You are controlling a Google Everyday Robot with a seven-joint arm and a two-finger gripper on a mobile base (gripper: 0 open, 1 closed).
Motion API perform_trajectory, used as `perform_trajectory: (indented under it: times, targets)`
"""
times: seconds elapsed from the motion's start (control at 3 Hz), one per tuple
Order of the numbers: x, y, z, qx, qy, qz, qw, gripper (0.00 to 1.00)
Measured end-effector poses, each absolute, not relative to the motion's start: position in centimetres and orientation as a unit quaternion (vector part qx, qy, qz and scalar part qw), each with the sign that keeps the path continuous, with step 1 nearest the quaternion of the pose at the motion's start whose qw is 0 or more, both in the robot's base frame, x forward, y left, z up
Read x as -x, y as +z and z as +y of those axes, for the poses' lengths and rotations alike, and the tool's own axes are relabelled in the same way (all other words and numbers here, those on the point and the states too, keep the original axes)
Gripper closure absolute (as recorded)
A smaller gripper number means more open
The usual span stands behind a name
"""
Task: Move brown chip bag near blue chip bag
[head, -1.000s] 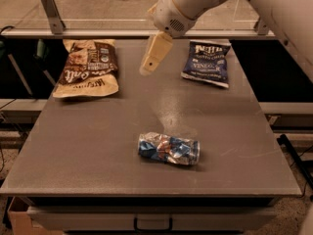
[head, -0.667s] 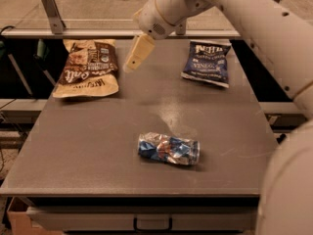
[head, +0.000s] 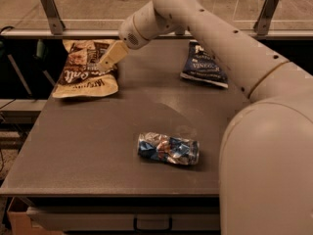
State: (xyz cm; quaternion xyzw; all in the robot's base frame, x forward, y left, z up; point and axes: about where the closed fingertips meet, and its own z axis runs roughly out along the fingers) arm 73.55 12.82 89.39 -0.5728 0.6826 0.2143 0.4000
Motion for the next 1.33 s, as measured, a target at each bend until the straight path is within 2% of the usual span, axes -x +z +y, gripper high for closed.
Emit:
perform_trajectory:
  times: [0.33, 0.67, 1.33]
  targets:
    - [-74.4, 87.9, 15.4, 0.516, 0.251, 0.721, 0.39, 0.0]
    - [-75.4, 85.6, 16.7, 0.477, 0.261, 0.752, 0.373, 0.15]
    - [-77.3, 83.9, 16.2, 0.441, 0.244, 0.779, 0.374, 0.63]
